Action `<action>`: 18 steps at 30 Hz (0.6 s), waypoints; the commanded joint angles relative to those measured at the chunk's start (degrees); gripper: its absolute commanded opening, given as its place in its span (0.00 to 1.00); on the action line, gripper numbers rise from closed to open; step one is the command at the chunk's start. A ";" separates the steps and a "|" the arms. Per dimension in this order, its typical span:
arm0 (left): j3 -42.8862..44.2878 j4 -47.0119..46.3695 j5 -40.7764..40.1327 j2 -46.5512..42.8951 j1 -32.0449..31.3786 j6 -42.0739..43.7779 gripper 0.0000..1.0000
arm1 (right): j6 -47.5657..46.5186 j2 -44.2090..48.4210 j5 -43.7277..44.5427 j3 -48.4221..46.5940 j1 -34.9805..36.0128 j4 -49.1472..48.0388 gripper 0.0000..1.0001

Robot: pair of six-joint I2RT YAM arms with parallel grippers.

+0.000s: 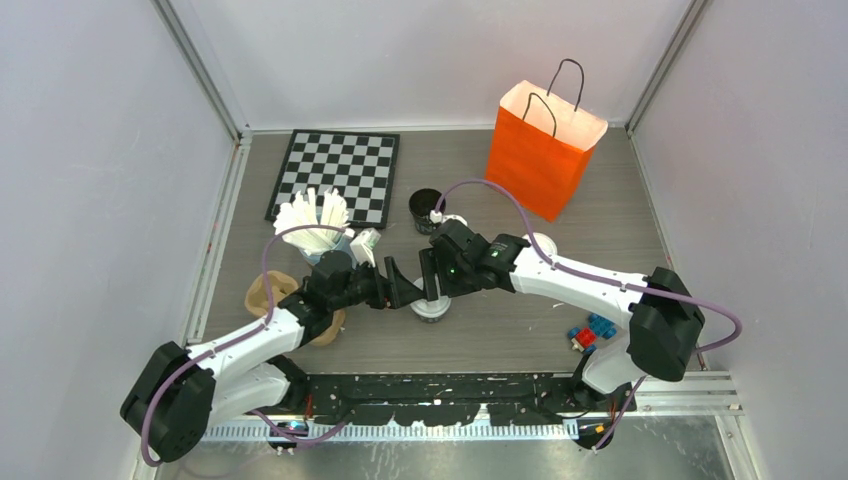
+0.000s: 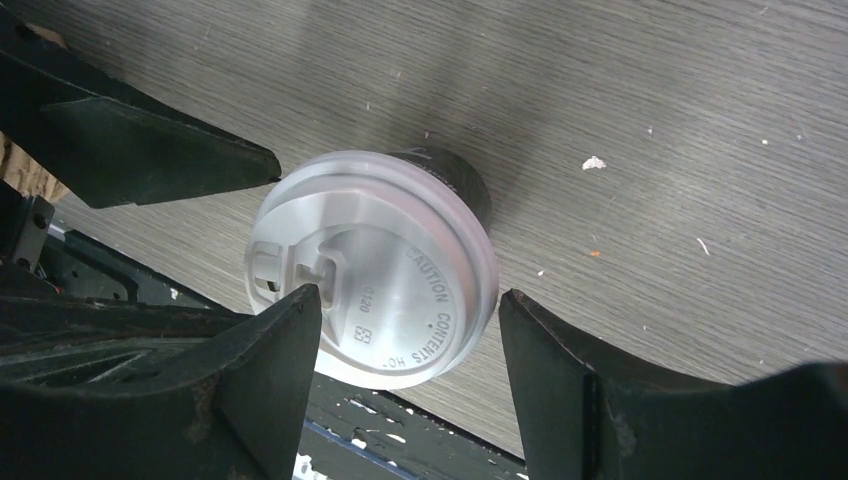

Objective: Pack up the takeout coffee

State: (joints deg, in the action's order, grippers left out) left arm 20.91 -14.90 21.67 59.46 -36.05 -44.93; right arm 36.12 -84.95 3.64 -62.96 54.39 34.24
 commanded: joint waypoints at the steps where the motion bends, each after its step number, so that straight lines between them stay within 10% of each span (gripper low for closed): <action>1: -0.04 -3.30 0.50 -0.26 -0.25 0.73 0.70 | 0.20 -0.56 -0.37 -0.50 0.43 -1.98 0.69; 18: 0.28 3.05 -4.36 -2.54 -0.25 5.81 0.60 | -0.26 3.87 1.04 -1.36 0.29 1.10 0.72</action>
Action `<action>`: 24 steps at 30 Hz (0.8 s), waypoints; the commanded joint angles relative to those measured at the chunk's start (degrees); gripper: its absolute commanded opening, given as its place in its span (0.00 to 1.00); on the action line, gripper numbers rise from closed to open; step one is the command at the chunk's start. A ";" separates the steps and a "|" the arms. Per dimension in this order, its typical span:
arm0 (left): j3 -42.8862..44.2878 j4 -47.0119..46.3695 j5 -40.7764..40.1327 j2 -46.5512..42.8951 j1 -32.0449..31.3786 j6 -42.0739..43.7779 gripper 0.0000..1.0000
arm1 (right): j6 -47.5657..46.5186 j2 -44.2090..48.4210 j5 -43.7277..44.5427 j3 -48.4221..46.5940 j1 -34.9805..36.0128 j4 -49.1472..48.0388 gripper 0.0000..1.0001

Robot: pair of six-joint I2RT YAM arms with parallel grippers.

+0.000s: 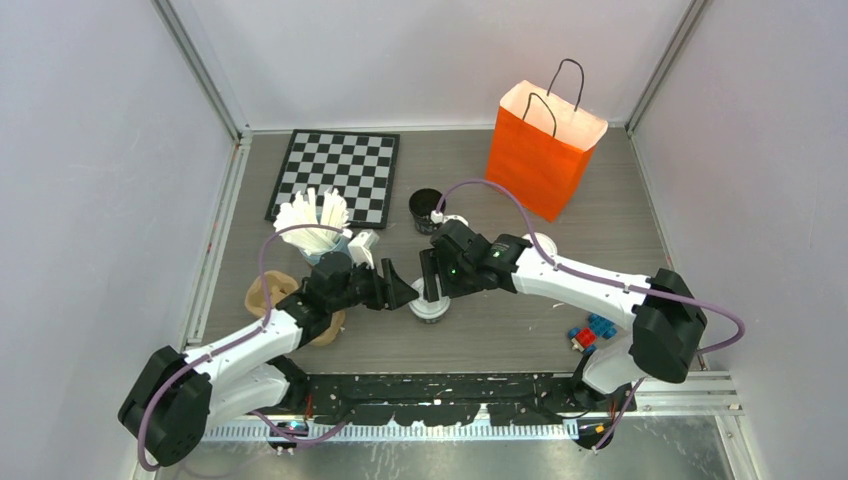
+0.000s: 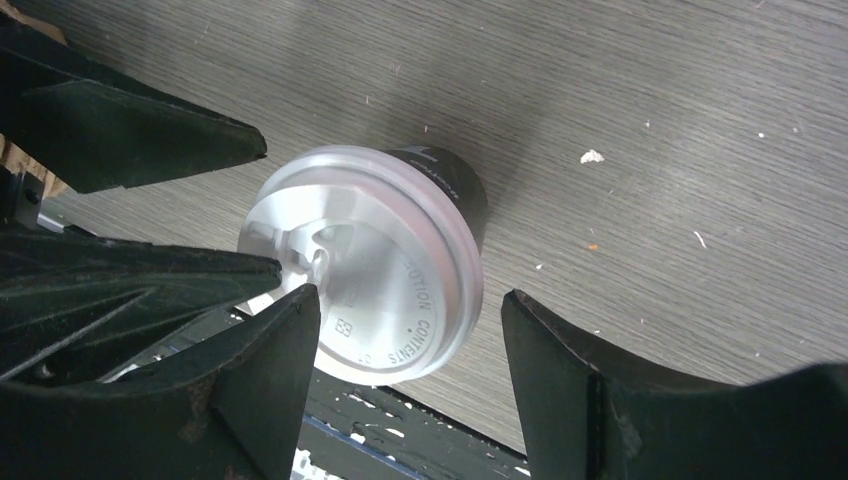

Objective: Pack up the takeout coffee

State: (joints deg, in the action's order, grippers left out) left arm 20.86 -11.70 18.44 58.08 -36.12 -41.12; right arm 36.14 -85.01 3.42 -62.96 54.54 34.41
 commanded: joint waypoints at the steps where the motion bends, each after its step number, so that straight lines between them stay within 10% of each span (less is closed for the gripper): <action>1: 0.32 -0.35 -1.00 -1.14 -0.19 1.97 0.59 | -0.33 4.24 1.36 -1.50 0.06 1.26 0.72; 24: 1.63 -1.18 2.34 5.90 -0.18 2.36 0.51 | -0.87 3.15 0.31 5.31 -2.99 -2.71 0.23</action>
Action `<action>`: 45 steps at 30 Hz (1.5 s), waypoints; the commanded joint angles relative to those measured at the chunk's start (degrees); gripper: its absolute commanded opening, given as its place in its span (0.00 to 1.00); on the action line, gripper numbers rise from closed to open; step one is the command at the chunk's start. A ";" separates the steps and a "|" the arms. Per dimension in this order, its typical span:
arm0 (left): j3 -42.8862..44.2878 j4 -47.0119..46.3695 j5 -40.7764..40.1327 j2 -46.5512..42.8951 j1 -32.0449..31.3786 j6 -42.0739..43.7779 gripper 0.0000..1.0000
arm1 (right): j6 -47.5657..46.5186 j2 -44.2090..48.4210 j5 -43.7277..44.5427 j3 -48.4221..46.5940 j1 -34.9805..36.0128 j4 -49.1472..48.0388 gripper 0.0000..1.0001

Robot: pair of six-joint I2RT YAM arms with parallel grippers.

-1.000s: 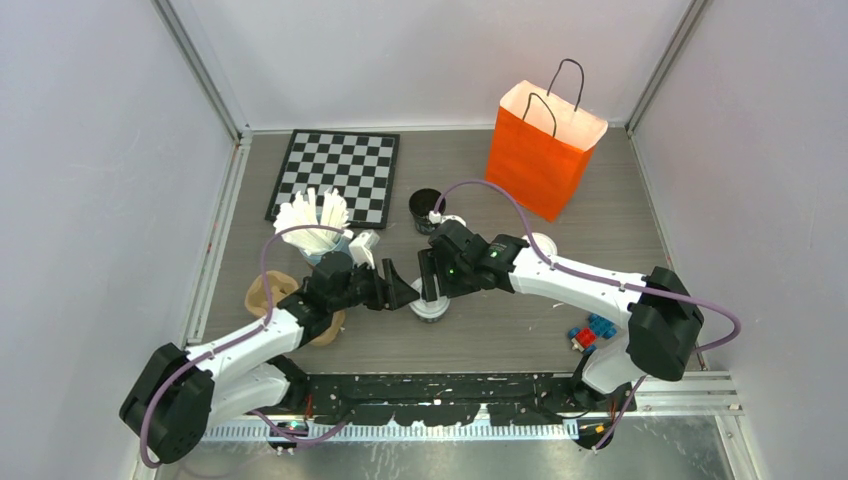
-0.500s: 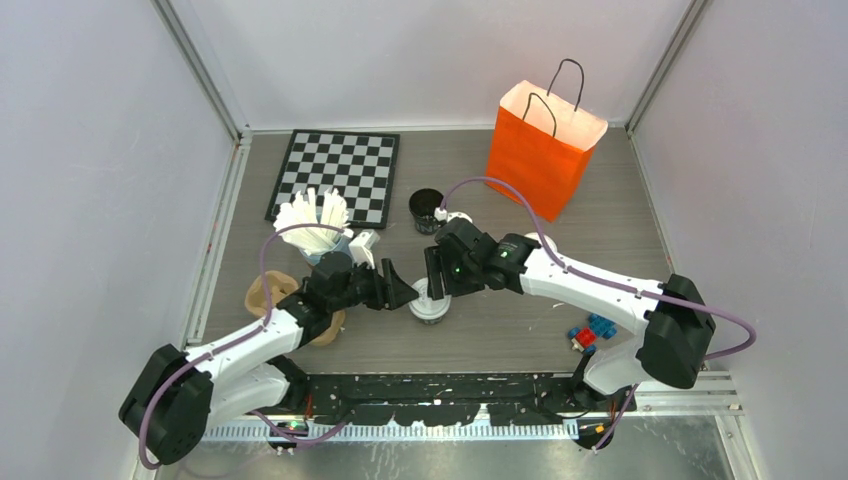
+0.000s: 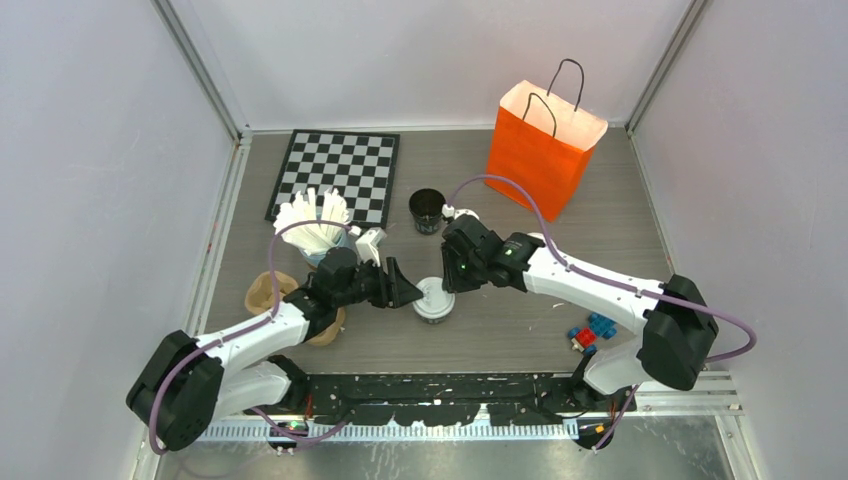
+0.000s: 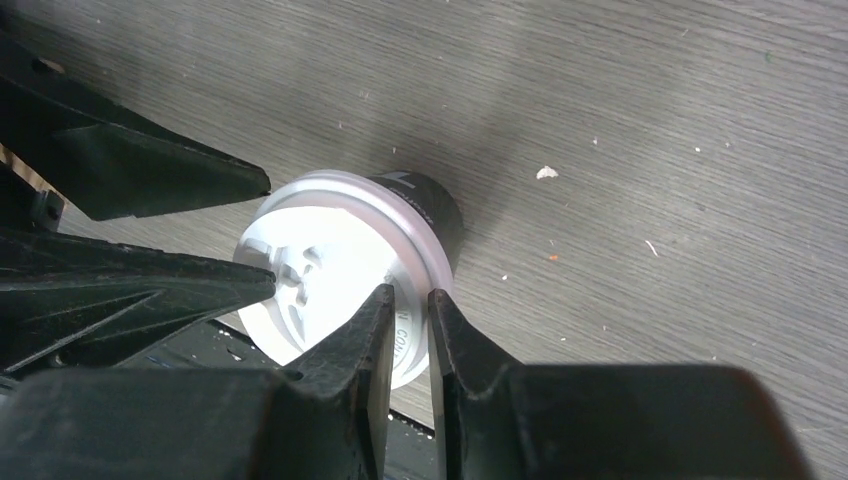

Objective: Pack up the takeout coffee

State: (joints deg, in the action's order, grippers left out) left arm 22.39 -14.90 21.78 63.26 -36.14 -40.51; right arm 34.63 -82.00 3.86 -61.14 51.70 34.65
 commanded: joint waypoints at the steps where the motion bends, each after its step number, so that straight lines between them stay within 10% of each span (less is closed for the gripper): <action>1: 0.11 2.44 -1.11 0.71 -0.16 1.99 0.51 | 0.98 0.07 -0.44 4.38 -0.24 -3.57 0.23; 26: -1.91 5.57 -2.96 -0.04 -0.42 4.50 0.45 | 9.39 4.26 -2.42 23.92 -0.31 -13.93 0.22; 45: -2.00 6.13 -2.46 -1.67 -1.14 3.47 0.43 | 8.57 8.16 -1.23 21.86 -0.29 -12.19 0.23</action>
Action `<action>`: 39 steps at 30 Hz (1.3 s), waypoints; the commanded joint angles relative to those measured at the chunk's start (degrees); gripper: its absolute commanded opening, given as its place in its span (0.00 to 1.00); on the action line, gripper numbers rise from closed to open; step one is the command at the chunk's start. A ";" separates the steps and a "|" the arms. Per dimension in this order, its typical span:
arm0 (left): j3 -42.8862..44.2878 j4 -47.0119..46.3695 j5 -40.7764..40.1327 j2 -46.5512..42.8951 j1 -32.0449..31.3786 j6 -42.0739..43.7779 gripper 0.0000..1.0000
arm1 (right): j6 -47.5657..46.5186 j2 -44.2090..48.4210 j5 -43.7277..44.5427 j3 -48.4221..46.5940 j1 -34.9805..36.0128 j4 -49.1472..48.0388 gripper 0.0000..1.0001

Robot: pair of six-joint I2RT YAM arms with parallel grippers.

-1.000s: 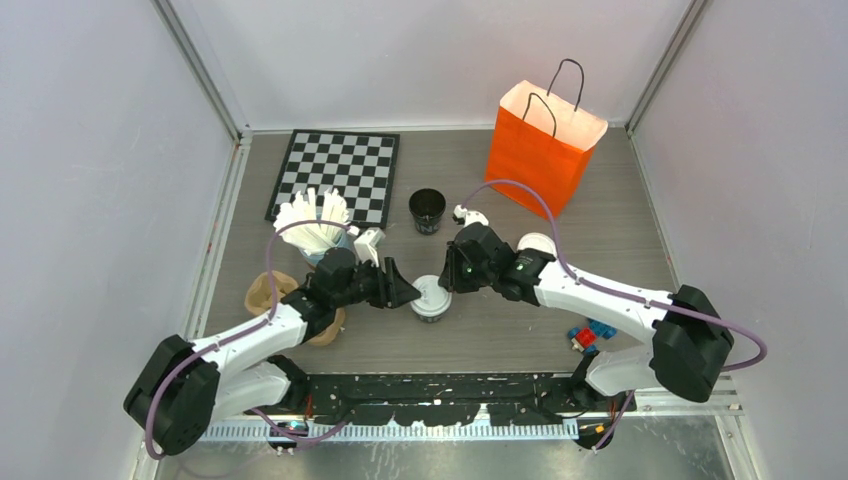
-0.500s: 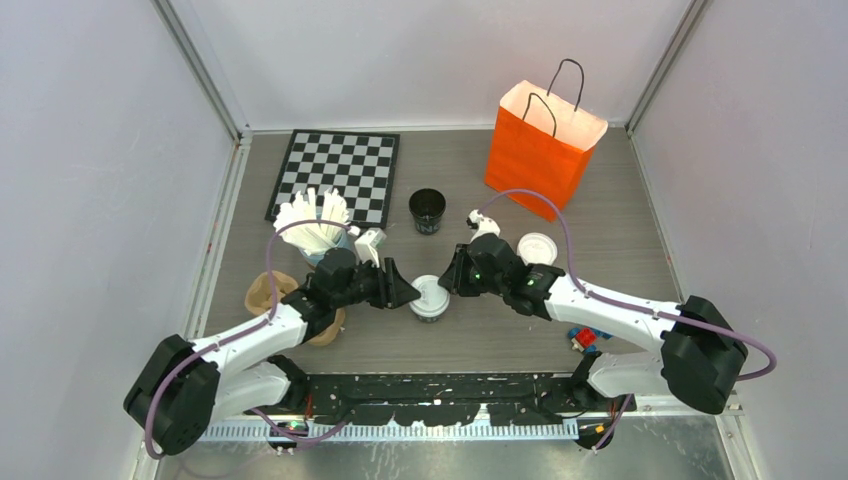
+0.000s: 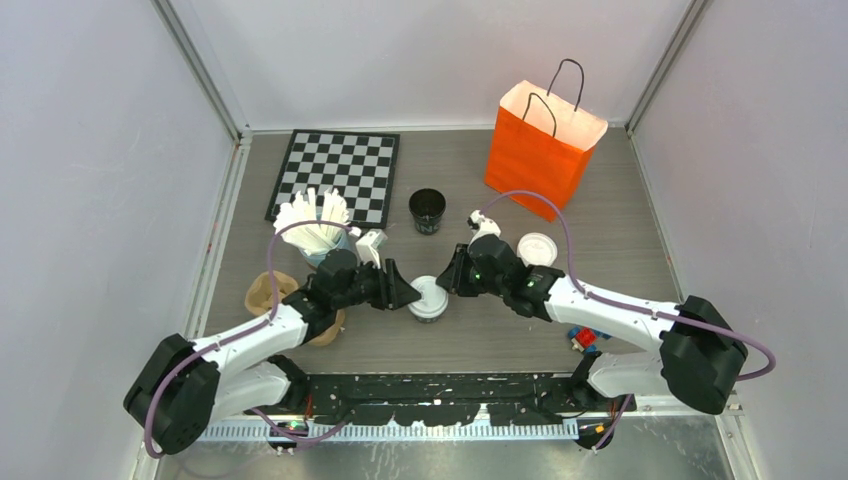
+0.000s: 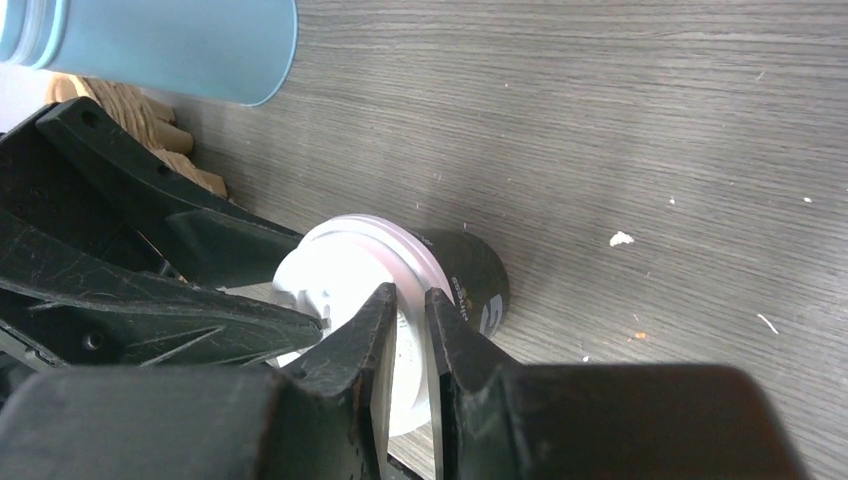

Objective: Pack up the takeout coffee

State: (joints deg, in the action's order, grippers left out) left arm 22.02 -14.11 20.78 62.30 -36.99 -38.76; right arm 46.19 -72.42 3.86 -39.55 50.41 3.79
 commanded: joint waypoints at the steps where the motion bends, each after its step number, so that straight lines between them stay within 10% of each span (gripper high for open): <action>1: -1.26 5.26 -1.12 -1.44 -0.27 1.80 0.42 | -3.39 -0.80 -0.89 -0.96 0.96 19.50 0.23; 17: 1.40 0.33 5.28 0.11 -0.30 2.30 0.42 | -8.66 4.78 0.77 -12.74 0.90 27.84 0.30; 30: 8.89 9.76 4.29 -2.67 -0.29 6.53 0.71 | -15.18 0.40 -1.18 -21.44 0.91 31.15 0.46; 39: 6.48 16.02 0.66 -7.44 -0.29 6.56 0.61 | -17.94 -4.85 -3.05 -25.47 0.91 30.83 0.45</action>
State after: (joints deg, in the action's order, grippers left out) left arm 29.21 -1.10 23.09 56.80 -37.12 -33.41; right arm 30.72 -75.66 2.04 -61.52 51.35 34.96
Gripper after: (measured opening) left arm 0.633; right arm 0.453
